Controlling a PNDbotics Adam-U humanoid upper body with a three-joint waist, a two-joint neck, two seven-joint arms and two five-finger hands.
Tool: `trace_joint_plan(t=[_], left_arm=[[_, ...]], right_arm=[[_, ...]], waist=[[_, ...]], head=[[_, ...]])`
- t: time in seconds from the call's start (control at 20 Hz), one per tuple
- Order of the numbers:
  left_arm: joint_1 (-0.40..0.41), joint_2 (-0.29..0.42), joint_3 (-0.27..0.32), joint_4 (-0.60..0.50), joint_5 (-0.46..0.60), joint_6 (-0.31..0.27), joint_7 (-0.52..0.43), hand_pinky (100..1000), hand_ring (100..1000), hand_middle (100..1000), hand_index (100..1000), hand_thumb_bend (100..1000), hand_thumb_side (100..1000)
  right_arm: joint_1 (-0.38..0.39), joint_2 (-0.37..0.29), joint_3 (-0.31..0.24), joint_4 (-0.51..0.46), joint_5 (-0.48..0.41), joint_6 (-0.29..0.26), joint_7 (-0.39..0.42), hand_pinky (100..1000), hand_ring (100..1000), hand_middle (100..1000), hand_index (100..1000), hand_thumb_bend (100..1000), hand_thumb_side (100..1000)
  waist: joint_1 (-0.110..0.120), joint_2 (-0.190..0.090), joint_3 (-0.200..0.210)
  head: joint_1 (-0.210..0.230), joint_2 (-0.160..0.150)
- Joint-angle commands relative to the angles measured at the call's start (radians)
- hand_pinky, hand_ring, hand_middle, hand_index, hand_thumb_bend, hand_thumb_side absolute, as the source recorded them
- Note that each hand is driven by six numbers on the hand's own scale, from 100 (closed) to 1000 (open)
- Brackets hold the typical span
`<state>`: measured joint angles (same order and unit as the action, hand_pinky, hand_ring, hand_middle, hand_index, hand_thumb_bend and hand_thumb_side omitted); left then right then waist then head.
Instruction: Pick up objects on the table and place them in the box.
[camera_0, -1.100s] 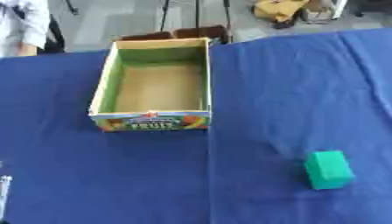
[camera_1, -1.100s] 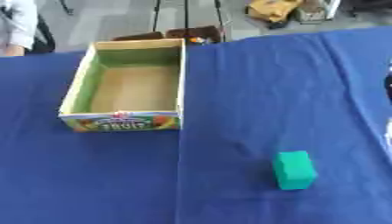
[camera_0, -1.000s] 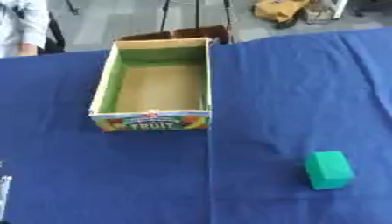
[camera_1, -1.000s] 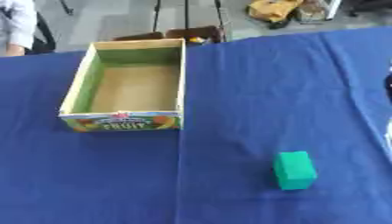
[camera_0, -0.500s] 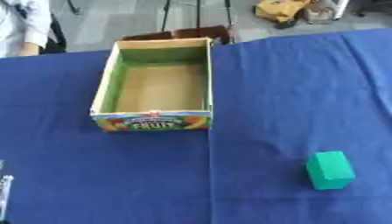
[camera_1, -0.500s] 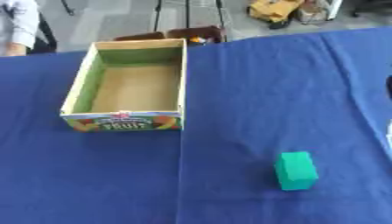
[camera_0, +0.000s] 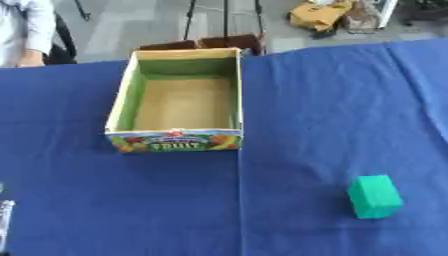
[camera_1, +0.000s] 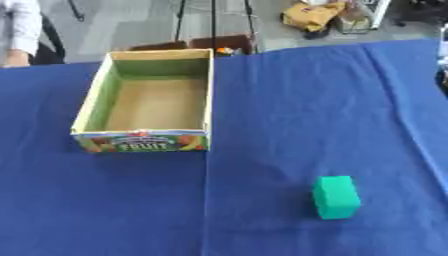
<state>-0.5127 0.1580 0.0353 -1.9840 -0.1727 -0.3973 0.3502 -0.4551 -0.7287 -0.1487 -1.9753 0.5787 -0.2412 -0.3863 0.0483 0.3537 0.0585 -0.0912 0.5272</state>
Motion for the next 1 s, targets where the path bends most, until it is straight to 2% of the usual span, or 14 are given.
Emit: trace_joint_plan(t=[0.05, 0.2, 0.35, 0.6, 1.0], left_arm=[[-0.007, 0.025, 0.002, -0.016, -0.002, 0.002, -0.003, 788, 925, 923, 1000, 100, 1000], [-0.004, 0.029, 0.000, -0.016, -0.002, 0.003, -0.006, 788, 925, 923, 1000, 100, 1000], [-0.003, 0.032, -0.002, -0.016, -0.001, 0.004, -0.009, 788, 925, 923, 1000, 100, 1000], [-0.001, 0.036, -0.006, -0.016, 0.000, 0.006, -0.015, 787, 925, 923, 1000, 100, 1000], [-0.002, 0.040, -0.012, -0.016, 0.003, 0.008, -0.023, 787, 926, 923, 1000, 100, 1000]], right_arm=[[-0.015, -0.129, 0.023, 0.029, -0.035, 0.048, 0.042, 746, 681, 720, 847, 100, 1000], [-0.025, -0.209, 0.048, 0.083, -0.051, 0.063, 0.087, 749, 693, 735, 856, 147, 1000], [-0.037, -0.279, 0.079, 0.135, -0.086, 0.066, 0.140, 756, 699, 745, 861, 231, 1000], [-0.047, -0.384, 0.141, 0.196, -0.129, 0.054, 0.263, 771, 740, 785, 888, 354, 1000], [-0.050, -0.479, 0.209, 0.210, -0.090, 0.030, 0.509, 782, 811, 847, 928, 454, 956]], waist=[[-0.007, -0.028, -0.003], [-0.010, -0.033, -0.005], [-0.014, -0.039, -0.005], [-0.018, -0.048, -0.003], [-0.022, -0.056, -0.004]], head=[[0.000, 0.003], [-0.001, 0.006], [-0.006, 0.010], [-0.013, 0.014], [-0.018, 0.015]])
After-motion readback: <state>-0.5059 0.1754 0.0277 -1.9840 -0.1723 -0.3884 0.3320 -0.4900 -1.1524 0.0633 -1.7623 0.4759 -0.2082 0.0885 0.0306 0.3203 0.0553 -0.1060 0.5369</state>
